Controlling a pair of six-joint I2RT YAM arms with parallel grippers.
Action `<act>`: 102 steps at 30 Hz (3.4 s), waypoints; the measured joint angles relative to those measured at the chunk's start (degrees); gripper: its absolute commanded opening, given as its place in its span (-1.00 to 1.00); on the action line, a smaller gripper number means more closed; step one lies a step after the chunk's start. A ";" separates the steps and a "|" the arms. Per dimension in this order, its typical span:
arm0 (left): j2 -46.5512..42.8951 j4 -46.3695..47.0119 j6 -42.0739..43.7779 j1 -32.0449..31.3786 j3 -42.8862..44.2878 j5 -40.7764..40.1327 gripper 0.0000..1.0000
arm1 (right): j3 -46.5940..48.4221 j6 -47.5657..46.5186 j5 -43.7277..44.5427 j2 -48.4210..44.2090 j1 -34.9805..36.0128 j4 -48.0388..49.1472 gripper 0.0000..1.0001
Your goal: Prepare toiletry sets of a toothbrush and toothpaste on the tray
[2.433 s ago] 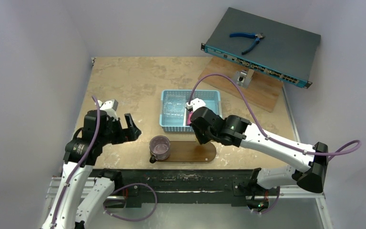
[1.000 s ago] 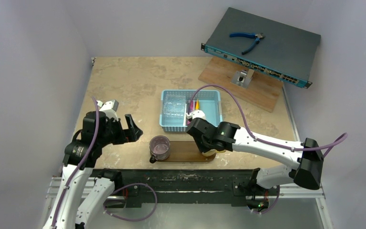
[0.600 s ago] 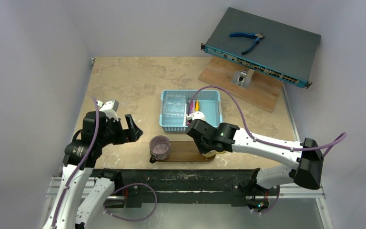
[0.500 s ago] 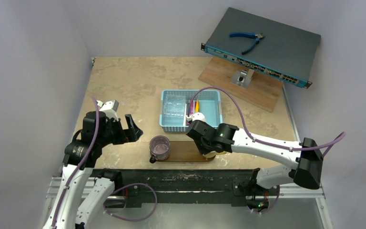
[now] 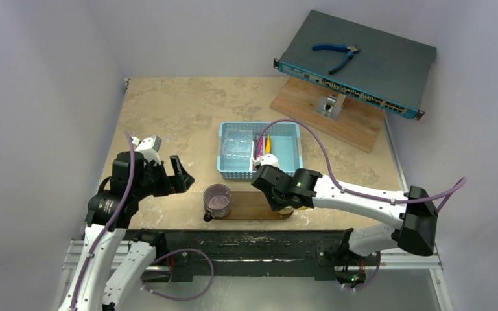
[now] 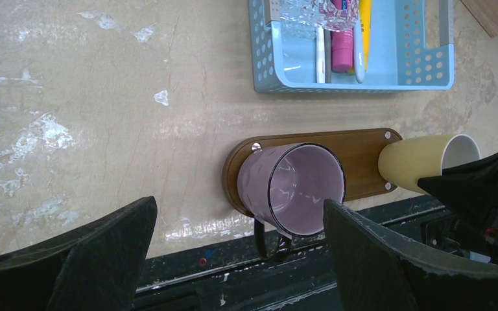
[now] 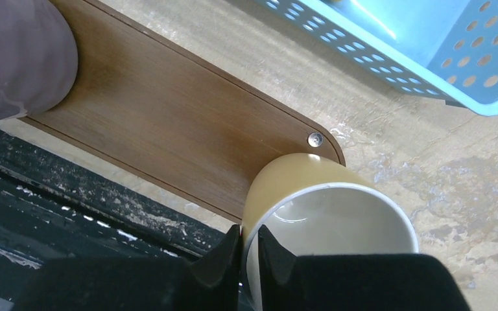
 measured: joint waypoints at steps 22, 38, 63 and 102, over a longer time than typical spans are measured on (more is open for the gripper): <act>-0.04 0.15 0.02 0.00 0.00 0.26 1.00 | 12.15 -0.70 6.64 2.34 -0.02 -5.14 -0.08; -0.74 0.20 0.02 0.00 0.00 0.50 1.00 | 36.13 0.70 14.14 25.57 -2.25 -1.42 0.04; -1.36 0.22 0.02 0.00 -0.02 0.52 1.00 | 49.31 16.83 15.78 42.77 -11.19 1.03 -0.10; -1.29 0.22 0.02 0.00 -0.17 0.52 1.00 | 49.86 17.25 14.12 50.53 -13.92 3.50 -0.52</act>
